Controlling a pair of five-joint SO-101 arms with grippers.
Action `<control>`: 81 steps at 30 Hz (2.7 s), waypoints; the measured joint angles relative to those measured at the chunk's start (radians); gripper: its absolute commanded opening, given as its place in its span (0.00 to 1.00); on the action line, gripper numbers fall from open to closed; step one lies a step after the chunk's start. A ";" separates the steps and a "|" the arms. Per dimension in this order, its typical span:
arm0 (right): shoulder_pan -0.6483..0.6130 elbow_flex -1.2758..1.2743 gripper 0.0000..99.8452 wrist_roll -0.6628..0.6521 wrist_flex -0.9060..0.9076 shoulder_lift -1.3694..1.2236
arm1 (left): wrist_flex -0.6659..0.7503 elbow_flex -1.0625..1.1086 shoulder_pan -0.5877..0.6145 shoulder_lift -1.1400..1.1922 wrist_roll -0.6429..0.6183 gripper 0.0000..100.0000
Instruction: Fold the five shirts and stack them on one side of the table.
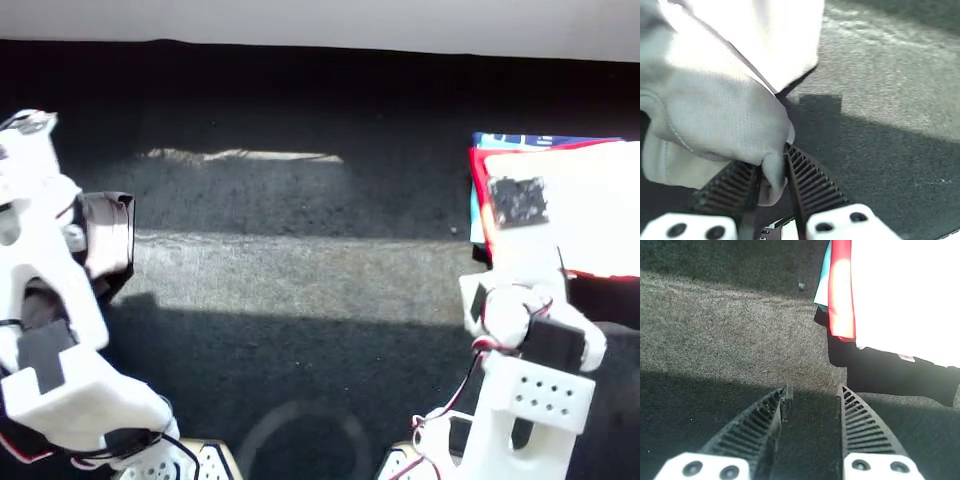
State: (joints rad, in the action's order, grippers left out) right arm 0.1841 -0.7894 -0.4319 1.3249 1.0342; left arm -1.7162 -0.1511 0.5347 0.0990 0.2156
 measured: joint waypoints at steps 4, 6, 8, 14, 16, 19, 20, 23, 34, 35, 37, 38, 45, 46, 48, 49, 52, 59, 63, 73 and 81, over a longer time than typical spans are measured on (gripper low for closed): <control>0.000 -0.158 0.15 0.000 -0.037 0.123 | -0.011 0.012 -0.209 -0.172 -0.063 0.01; 0.000 -0.203 0.15 0.000 -0.040 0.176 | -0.012 0.025 -0.333 -0.244 -0.098 0.01; 0.000 -0.232 0.15 0.000 -0.040 0.221 | -0.015 0.028 -0.465 -0.287 -0.137 0.01; 0.000 -0.293 0.15 0.000 -0.040 0.307 | -0.017 0.035 -0.795 -0.330 -0.206 0.01; 0.000 -0.313 0.15 0.000 -0.040 0.319 | -0.017 0.035 -0.878 -0.322 -0.209 0.03; 0.000 -0.325 0.15 0.000 -0.040 0.327 | -0.017 0.035 -0.944 -0.305 -0.210 0.13; 0.000 -0.325 0.15 0.000 -0.040 0.327 | -0.017 0.035 -0.951 -0.304 -0.210 0.16; 0.000 -0.325 0.15 0.000 -0.040 0.327 | -0.018 0.017 -0.957 -0.304 -0.210 0.19; -0.012 -0.325 0.15 0.000 -0.040 0.327 | -0.029 -0.126 -0.838 -0.473 -0.210 0.18; -0.028 -0.325 0.15 0.000 -0.040 0.327 | -0.031 -0.109 -0.787 -0.499 -0.210 0.18; -0.069 -0.325 0.15 0.000 -0.040 0.327 | -0.031 -0.057 -0.666 -0.542 -0.209 0.18; -0.091 -0.325 0.15 0.000 -0.043 0.327 | -0.031 -0.021 -0.598 -0.560 -0.195 0.18; -0.247 -0.281 0.15 0.006 -0.155 0.327 | -0.031 0.226 -0.172 -0.667 0.031 0.18; -0.279 -0.281 0.15 0.023 -0.176 0.327 | -0.031 0.250 -0.114 -0.681 0.057 0.18; -0.348 -0.278 0.15 0.080 -0.209 0.299 | -0.031 0.292 0.006 -0.707 0.103 0.18; -0.382 -0.272 0.15 0.109 -0.229 0.264 | -0.031 0.307 0.068 -0.717 0.121 0.18; -0.493 -0.213 0.15 0.173 -0.298 0.127 | -0.026 0.327 0.252 -0.733 0.169 0.18; -0.783 0.106 0.15 0.273 -0.348 -0.313 | 0.035 0.390 0.578 -0.736 0.282 0.19; -0.905 0.267 0.15 0.331 -0.411 -0.551 | 0.044 0.448 0.652 -0.736 0.321 0.19; -1.097 0.546 0.15 0.494 -0.523 -1.049 | 0.044 0.451 0.796 -0.736 0.385 0.19; -1.174 0.796 0.15 0.511 -0.537 -1.341 | 0.044 0.451 0.868 -0.736 0.390 0.19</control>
State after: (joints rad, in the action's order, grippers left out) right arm -0.9897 0.0069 0.0790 0.7879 -0.3069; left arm -1.6717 0.3000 1.4032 -0.6375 0.6053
